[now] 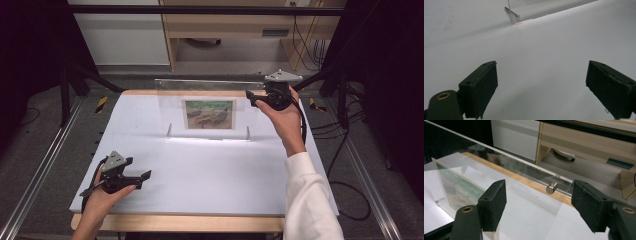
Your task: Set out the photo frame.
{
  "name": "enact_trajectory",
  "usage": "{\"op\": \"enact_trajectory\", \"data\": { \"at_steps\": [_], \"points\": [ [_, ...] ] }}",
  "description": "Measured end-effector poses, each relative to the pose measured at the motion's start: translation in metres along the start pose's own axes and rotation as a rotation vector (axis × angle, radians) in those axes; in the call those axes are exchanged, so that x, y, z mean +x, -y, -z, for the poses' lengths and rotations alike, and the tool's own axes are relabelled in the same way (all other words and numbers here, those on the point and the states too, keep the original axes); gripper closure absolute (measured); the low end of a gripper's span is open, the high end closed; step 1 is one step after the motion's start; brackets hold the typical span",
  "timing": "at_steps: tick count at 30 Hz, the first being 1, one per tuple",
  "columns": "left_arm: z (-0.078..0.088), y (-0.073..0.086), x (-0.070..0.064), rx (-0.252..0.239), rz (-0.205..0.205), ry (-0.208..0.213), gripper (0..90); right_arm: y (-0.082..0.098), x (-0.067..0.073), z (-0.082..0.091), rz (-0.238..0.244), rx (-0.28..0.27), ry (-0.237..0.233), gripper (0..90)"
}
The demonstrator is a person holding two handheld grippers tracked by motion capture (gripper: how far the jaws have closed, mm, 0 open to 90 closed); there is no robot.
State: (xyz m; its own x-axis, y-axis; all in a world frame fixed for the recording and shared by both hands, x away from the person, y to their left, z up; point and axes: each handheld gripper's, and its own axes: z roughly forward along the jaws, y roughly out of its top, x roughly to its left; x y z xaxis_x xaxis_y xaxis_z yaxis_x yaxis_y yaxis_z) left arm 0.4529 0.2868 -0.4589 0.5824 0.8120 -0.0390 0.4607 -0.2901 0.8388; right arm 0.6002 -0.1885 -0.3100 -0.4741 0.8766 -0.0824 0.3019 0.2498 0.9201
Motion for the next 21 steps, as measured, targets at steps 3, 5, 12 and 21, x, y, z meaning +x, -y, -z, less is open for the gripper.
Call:
{"op": "enact_trajectory", "data": {
  "at_steps": [3,5,12,21],
  "points": [
    [0.000,0.000,0.000,-0.002,-0.001,0.001,10.3,0.000,0.000,-0.001,-0.001,-0.001,0.007,26.8],
    [0.000,0.000,0.000,-0.002,-0.001,0.000,10.3,0.000,0.000,-0.001,0.000,-0.004,0.010,24.6],
    [0.000,-0.001,-0.001,0.003,-0.007,-0.001,10.2,0.001,0.000,0.000,0.007,0.033,0.034,12.0],
    [-0.001,-0.003,-0.003,0.002,-0.014,0.003,9.0,0.008,0.006,0.017,0.014,0.053,0.062,7.6]
  ]
}}
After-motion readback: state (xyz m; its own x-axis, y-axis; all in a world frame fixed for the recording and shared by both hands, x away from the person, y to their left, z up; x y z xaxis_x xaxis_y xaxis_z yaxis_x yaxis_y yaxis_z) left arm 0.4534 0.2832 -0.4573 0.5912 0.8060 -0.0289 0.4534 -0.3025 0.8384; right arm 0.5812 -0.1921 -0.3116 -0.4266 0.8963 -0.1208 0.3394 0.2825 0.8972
